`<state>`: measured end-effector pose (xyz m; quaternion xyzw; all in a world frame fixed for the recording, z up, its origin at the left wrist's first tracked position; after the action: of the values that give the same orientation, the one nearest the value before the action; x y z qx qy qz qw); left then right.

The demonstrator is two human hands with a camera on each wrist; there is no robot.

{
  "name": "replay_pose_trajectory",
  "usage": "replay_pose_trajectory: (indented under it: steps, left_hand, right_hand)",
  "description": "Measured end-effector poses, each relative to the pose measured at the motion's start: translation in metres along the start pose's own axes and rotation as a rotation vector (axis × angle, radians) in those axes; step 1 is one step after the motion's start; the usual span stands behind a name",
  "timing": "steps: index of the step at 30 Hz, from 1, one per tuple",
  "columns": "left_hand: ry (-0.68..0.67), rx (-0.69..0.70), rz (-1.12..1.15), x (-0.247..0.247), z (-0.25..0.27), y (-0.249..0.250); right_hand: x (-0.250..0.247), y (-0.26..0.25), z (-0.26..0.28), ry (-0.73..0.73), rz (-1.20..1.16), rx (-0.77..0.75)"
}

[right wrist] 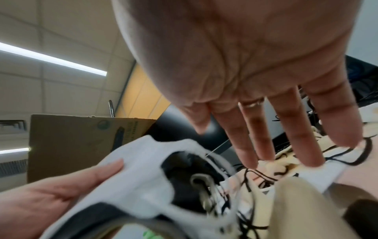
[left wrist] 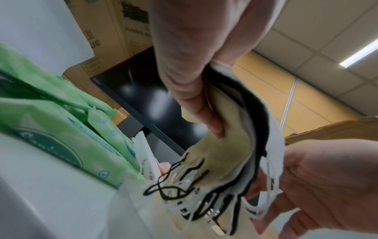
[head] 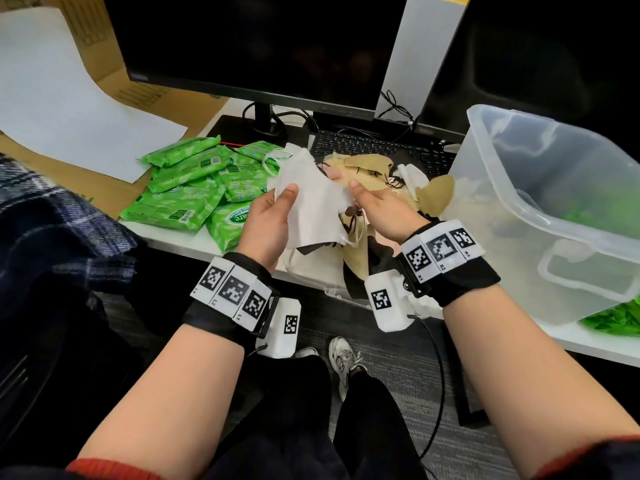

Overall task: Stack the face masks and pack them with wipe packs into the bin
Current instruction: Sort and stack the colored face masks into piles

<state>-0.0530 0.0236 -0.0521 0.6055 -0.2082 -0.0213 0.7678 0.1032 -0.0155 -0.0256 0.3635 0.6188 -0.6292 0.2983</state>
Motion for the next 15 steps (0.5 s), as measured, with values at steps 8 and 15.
replay_pose_trajectory:
  steps: [8,15]
  left_hand:
    - [0.104,0.053,-0.057,-0.015,0.002,0.007]
    - [0.129,0.030,-0.073,-0.020,0.002,0.010]
  right_hand:
    - [0.027,0.023,0.002,-0.320,0.221,0.134]
    - [0.035,0.015,-0.009,-0.460,0.466,0.061]
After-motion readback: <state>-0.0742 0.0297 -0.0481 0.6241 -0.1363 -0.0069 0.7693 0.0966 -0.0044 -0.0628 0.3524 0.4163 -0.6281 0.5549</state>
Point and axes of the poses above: each hand's wrist, its own z-axis away from the middle knuckle, its own x-axis out of the palm, y = z × x, the point moved 10 cm from there along -z, towards the middle knuckle, and after that the axes turned 13 degrees about -x, right-handed, at the moved point
